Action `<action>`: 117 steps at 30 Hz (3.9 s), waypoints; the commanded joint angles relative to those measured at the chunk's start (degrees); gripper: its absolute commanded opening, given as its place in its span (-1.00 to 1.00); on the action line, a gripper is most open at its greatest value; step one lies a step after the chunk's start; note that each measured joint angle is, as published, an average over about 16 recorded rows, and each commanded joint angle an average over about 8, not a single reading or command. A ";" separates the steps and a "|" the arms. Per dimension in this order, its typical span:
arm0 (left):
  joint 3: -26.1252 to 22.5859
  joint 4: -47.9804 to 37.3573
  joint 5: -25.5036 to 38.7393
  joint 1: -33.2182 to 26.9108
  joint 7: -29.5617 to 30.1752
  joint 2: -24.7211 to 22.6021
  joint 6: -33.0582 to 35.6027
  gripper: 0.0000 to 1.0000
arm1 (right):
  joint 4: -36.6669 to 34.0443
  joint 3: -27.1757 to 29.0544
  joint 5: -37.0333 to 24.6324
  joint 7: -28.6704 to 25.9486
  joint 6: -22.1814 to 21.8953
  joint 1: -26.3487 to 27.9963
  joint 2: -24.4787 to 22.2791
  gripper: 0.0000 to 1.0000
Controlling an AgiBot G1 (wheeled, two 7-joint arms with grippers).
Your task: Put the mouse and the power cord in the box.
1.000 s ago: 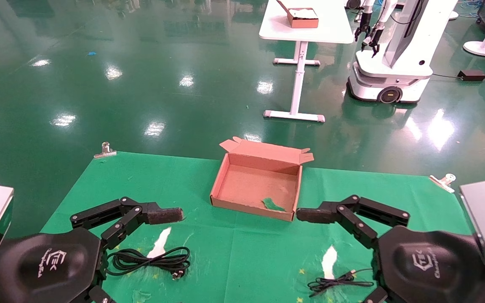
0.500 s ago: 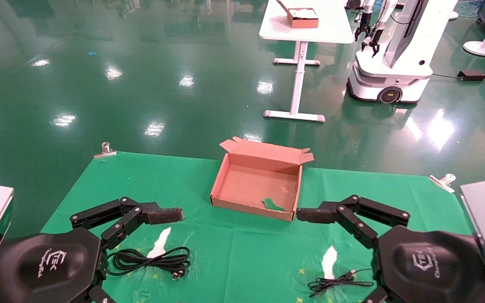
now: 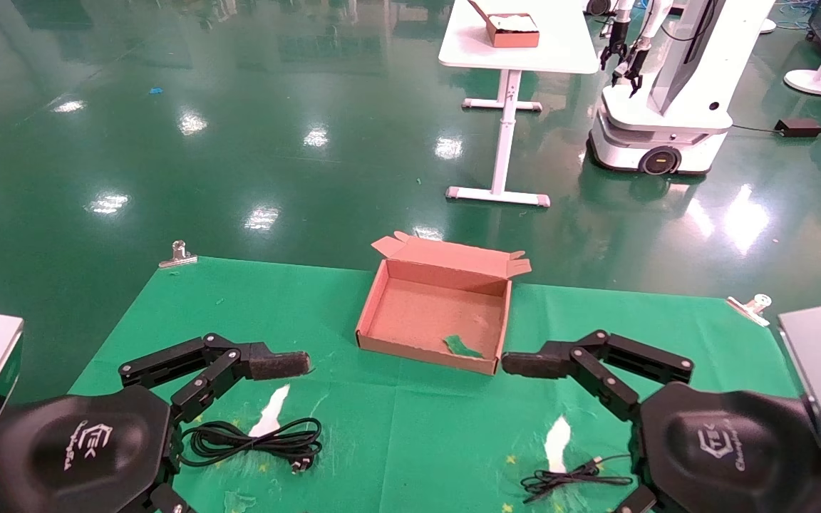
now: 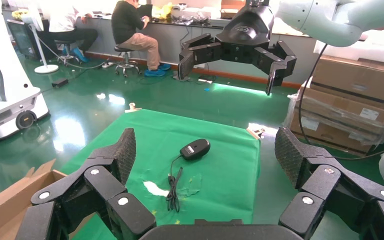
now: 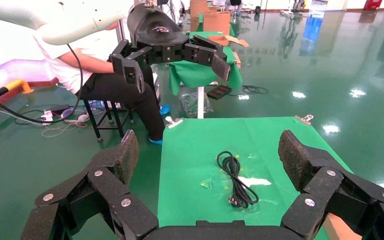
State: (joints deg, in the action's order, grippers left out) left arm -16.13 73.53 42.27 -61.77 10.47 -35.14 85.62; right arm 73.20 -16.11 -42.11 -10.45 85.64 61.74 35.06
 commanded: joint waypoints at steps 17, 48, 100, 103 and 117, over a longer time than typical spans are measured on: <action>-9.22 -6.15 22.79 -13.85 -11.07 -4.68 4.18 1.00 | -10.30 -7.25 -12.75 8.10 5.18 6.01 -2.43 1.00; -27.96 -63.64 60.76 -34.39 -50.43 -30.07 -20.49 1.00 | -61.81 -27.78 -54.48 50.36 -11.08 31.18 26.85 1.00; -26.35 -71.40 58.17 -35.28 -56.65 -31.13 -19.59 -1.00 | -71.78 -27.58 -54.22 58.15 -12.00 33.50 29.70 -1.00; -26.36 -71.38 58.18 -35.27 -56.64 -31.12 -19.58 -1.00 | -71.76 -27.58 -54.21 58.14 -11.99 33.49 29.70 -1.00; -26.33 -71.31 58.15 -35.29 -56.59 -31.09 -19.40 -1.00 | -71.69 -27.48 -54.05 58.11 -11.88 33.55 29.59 -1.00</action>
State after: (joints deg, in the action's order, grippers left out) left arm -42.18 2.12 100.00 -97.51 -45.87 -65.90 67.27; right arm 1.52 -43.12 -95.48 47.68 74.06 95.66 64.10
